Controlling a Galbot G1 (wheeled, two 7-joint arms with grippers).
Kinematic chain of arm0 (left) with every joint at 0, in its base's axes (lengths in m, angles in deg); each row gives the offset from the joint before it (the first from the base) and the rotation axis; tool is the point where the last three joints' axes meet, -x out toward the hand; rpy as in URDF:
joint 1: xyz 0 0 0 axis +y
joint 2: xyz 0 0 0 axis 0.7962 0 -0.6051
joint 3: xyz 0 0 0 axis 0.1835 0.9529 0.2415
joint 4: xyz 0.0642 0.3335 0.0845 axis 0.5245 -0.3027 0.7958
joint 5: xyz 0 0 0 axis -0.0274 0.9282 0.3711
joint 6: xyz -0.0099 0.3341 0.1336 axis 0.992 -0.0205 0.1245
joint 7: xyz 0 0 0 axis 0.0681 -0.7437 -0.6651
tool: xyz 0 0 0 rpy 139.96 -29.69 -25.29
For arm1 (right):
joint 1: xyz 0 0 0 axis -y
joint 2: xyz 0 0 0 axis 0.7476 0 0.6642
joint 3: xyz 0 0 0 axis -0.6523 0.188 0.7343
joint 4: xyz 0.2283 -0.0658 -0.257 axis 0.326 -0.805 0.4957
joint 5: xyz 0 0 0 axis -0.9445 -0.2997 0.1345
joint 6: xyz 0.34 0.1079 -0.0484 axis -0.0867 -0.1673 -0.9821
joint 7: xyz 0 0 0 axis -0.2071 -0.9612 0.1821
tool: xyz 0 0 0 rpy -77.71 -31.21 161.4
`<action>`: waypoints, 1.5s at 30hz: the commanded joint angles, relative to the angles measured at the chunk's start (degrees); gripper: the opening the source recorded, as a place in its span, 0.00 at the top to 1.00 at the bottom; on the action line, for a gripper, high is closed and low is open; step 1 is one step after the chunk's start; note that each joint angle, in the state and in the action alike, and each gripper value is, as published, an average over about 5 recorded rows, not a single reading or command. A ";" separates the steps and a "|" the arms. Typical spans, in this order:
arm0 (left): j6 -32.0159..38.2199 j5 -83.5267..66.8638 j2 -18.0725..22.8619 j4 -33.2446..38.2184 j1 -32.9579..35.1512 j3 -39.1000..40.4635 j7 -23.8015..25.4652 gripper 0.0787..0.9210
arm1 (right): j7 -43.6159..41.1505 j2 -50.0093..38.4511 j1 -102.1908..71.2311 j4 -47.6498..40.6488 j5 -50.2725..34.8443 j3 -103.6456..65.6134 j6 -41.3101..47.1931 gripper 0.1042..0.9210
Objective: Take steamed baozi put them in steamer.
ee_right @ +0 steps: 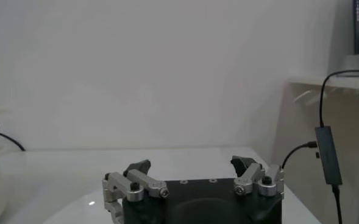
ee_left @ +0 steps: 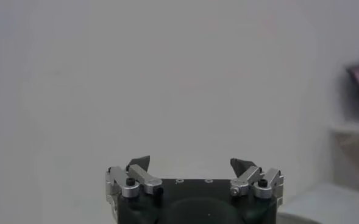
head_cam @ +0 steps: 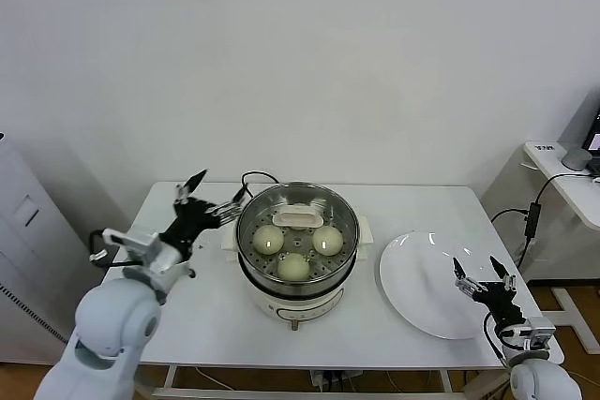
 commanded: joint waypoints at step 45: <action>12.65 -1.06 0.62 -23.64 5.44 -5.73 -3.64 0.12 | 2.60 1.93 -1.76 3.98 2.72 0.28 4.15 0.12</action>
